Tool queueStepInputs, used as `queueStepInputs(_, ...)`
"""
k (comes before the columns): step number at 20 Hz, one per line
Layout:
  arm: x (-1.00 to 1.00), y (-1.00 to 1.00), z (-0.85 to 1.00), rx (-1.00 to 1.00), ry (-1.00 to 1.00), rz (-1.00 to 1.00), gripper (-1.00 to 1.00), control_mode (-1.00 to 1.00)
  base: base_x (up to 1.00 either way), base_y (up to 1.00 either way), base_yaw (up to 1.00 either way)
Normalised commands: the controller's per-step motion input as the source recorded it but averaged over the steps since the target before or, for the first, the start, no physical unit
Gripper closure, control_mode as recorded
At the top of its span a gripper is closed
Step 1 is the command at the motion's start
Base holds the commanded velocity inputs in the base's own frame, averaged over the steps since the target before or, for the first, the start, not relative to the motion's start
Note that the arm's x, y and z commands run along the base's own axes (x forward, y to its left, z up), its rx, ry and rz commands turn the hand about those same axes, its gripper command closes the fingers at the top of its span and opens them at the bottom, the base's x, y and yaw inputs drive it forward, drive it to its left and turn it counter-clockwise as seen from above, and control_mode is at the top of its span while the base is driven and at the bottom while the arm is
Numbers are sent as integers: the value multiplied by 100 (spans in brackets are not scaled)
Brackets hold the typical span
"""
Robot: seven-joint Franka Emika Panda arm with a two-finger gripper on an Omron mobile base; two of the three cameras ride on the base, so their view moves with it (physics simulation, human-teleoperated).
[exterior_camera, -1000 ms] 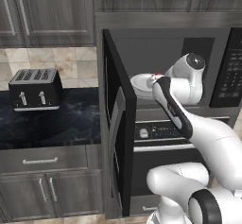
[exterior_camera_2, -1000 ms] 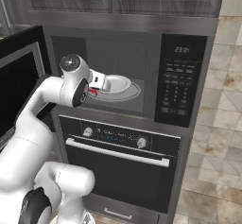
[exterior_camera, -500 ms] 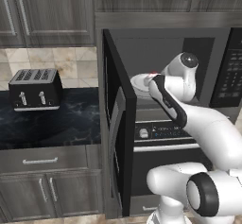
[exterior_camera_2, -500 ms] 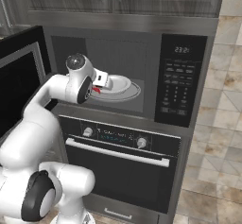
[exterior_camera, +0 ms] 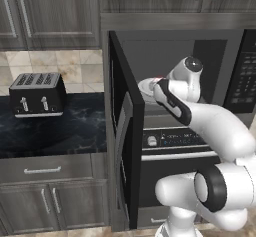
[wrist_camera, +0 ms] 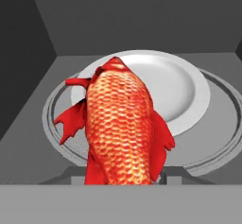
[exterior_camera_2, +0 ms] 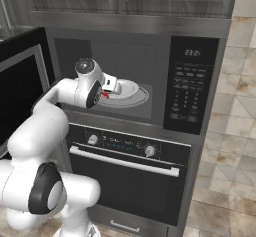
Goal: Transport the fish from the fridge to the microwave and turn on the microwave.
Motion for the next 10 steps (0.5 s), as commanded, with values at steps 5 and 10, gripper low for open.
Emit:
queueStepInputs(5, 33, 0, 0, 0, 6, 0, 100, -100, 0, 0, 0)
queueStepInputs(10, 31, 0, -1, 0, 4, 0, 100, -100, 0, 0, 0)
